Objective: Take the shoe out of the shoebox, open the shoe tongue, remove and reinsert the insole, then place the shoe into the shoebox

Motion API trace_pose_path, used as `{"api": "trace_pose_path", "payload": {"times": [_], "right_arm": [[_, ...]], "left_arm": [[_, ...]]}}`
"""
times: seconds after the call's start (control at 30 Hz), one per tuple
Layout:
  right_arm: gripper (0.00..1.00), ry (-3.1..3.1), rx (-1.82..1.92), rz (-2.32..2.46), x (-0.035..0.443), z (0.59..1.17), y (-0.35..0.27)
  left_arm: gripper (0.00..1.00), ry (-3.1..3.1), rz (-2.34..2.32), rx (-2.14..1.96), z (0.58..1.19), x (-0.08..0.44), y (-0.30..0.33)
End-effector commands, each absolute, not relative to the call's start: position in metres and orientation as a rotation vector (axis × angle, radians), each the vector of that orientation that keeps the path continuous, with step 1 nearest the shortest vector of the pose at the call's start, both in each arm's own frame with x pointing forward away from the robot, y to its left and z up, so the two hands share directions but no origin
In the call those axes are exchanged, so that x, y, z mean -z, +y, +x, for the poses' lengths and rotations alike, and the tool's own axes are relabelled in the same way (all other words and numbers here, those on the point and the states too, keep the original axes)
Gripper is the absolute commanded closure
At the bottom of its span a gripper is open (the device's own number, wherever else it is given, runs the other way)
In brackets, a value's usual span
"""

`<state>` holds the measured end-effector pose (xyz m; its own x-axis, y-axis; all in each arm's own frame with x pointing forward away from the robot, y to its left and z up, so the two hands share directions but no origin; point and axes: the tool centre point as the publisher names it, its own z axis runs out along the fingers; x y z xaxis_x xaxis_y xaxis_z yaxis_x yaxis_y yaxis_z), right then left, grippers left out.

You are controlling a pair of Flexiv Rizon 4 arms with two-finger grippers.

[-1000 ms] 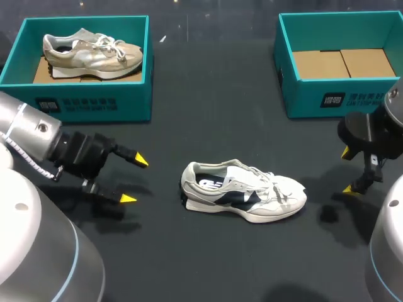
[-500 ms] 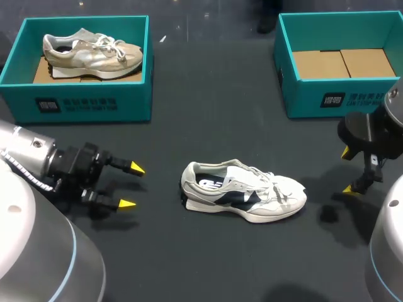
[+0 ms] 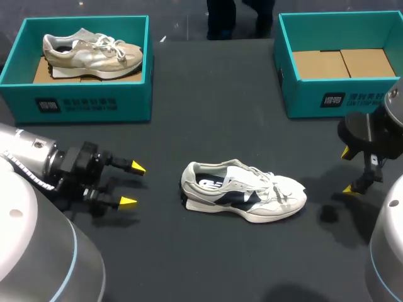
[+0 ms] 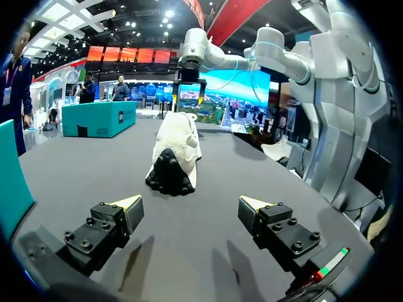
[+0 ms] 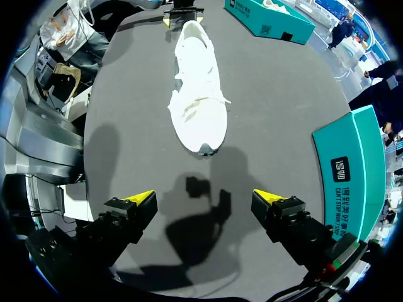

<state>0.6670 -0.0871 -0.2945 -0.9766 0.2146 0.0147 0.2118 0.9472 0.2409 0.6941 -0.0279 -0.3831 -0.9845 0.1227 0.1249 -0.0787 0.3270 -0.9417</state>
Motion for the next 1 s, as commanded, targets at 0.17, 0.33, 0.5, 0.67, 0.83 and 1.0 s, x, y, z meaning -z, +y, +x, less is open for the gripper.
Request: {"api": "trace_pose_path", "payload": {"times": [0.17, 0.33, 0.5, 0.67, 0.83, 1.0], "right_arm": [[0.0, 3.086, -0.379, 0.338, 0.295, 0.666, -0.087], [0.0, 3.086, -0.379, 0.338, 0.295, 0.666, -0.087], [0.0, 3.086, -0.379, 0.338, 0.295, 0.666, -0.087], [0.0, 3.086, -0.379, 0.338, 0.295, 0.666, -0.087], [0.0, 3.086, -0.379, 0.338, 0.295, 0.666, -0.087], [0.0, 3.086, -0.379, 0.338, 0.295, 0.666, -0.087]], "left_arm": [[0.0, -2.383, -0.063, -1.765, 0.7, 0.399, -0.038], [0.0, -2.378, -0.073, -1.773, 0.699, 0.398, -0.041], [0.0, -2.382, -0.086, -1.776, 0.696, 0.396, -0.048], [0.0, -2.403, -0.107, -1.773, 0.692, 0.396, -0.057], [0.0, -2.41, -0.121, -1.784, 0.691, 0.396, -0.067], [0.0, -2.421, -0.095, -1.806, 0.697, 0.399, -0.076]]}}
